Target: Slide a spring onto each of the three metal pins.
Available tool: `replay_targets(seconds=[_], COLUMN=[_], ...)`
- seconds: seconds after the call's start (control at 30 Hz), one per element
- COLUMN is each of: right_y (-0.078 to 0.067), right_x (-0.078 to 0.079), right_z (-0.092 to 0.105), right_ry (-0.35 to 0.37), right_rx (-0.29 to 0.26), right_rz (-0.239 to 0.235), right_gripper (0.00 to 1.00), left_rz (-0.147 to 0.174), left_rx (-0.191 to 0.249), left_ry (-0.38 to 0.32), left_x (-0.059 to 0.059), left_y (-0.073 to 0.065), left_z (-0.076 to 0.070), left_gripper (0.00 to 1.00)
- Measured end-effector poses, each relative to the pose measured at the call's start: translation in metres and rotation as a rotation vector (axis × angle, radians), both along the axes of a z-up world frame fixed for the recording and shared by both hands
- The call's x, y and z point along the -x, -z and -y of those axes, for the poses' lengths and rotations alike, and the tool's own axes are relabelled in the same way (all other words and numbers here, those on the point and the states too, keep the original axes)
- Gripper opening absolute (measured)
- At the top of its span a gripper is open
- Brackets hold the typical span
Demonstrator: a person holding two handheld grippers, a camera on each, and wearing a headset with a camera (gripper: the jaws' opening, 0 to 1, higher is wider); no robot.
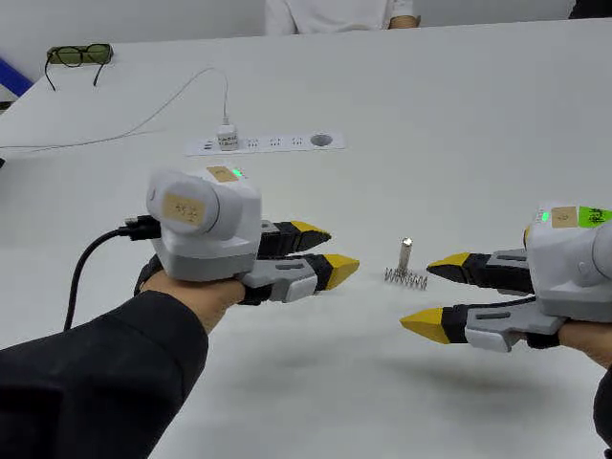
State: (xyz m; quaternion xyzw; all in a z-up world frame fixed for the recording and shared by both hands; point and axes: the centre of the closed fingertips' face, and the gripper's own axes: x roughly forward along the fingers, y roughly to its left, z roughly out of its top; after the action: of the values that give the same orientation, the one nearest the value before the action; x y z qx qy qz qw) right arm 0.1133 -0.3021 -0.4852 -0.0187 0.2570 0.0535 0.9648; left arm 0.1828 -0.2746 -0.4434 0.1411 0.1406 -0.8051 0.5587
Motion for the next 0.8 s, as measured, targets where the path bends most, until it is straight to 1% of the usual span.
replay_targets(seconds=[0.07,0.27,0.4,0.43,0.57,0.8], right_y=[0.002,0.014,0.018,0.018,0.021,0.027], right_x=[0.001,0.005,0.005,0.004,0.001,-0.003], right_z=[0.005,0.021,0.028,0.029,0.032,0.036], right_ry=[0.004,0.026,0.03,0.03,0.022,0.008], right_rx=[0.007,0.006,0.009,0.009,0.014,0.021], right_rz=[-0.007,-0.04,-0.053,-0.056,-0.07,-0.087], right_gripper=[0.48,0.44,0.42,0.41,0.37,0.32], left_rz=[0.0,-0.005,-0.019,-0.019,-0.032,-0.049], left_rx=[-0.001,-0.001,0.002,0.001,-0.002,-0.012], left_ry=[0.003,0.009,0.011,0.01,0.012,0.029], left_x=[0.001,0.005,0.008,0.009,0.012,0.019], left_y=[0.0,0.0,-0.001,0.0,0.001,0.006], left_z=[-0.001,-0.003,-0.005,-0.005,-0.009,-0.019], left_gripper=[0.3,0.3,0.31,0.31,0.33,0.36])
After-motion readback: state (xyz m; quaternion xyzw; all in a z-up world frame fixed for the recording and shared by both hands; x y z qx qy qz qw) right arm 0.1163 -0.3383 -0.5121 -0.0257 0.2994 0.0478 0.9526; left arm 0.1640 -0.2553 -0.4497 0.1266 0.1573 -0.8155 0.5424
